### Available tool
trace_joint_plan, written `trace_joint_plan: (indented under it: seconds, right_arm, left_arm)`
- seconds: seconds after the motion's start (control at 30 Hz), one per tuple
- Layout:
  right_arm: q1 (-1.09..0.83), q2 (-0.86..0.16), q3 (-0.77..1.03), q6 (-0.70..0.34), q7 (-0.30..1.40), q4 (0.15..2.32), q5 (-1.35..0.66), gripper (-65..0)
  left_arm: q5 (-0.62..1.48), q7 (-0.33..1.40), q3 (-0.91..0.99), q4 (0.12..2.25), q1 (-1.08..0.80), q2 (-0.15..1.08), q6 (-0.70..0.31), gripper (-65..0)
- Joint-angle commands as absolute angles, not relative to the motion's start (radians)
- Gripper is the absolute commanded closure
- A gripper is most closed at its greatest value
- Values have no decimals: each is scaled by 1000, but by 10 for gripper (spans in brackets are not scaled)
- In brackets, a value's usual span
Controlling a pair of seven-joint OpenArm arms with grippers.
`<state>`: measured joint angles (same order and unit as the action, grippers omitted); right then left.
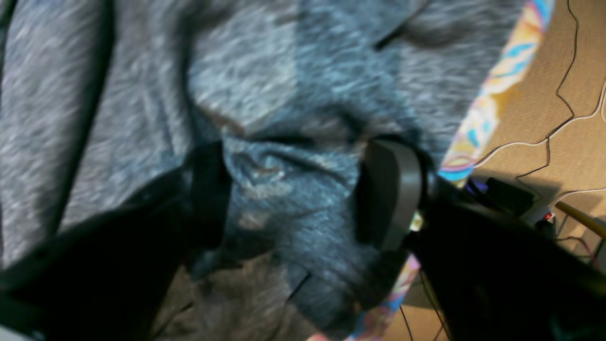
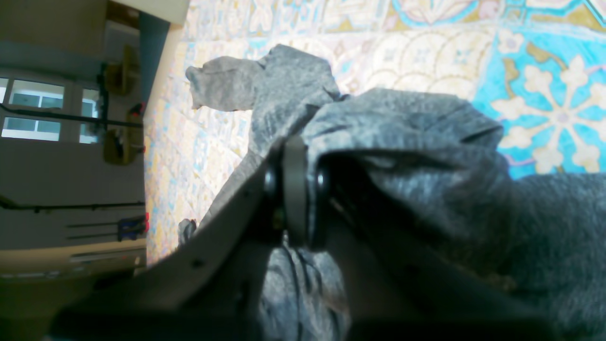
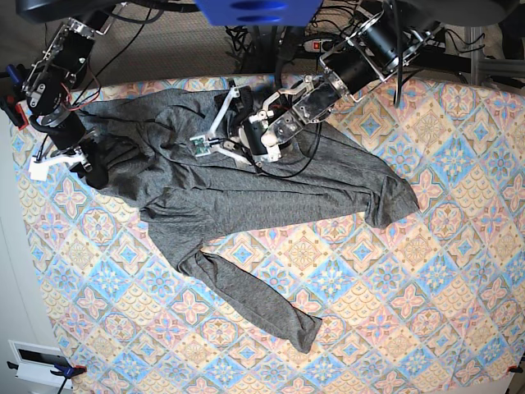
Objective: Layout the t-shirt on the table in an organized manner, then fold the t-shirt properly
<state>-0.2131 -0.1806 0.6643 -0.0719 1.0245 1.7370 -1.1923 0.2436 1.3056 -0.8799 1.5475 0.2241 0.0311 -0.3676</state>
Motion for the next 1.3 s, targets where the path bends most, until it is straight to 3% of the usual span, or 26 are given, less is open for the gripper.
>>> trace_joint_plan:
  seconds: [0.0,0.17,0.2,0.4,0.5,0.63,0.97,1.27]
  right_arm:
    - [-205,-197,670,-82,1009,1755,-1214,0]
    - [-205,-197,670,-82,1009,1755,-1214,0]
    - [-205,-197,670,-82,1009,1755,-1214,0]
    - [-205,-197,670,-82,1009,1756,-1214,0]
    - [-205,-197,670,-82,1009,1764,-1214,0]
    - [-205,-197,668,-82,1009,1765,-1216,0]
    - [-202,-200,667,-82,1010,1804,-1216,0]
    - [-51,-203,664,-82,1012,1816,-1214,0]
  left_arm:
    - [263,1317,-898,1557,226,24,-369,-328]
    - [252,1316,-911,1557,226,22,-369,-29]
    - [246,1316,-909,1555,229,22,-369,0]
    - [208,1316,-805,1566,228,22,-369,0]
    - [202,1320,-704,1672,226,25,-369,0]
    - [206,1326,-604,1824,226,68,-369,0]
    - [208,1325,-400,1971,205,182,-369,0]
    - [208,1317,-176,1982,234,252,-374,0]
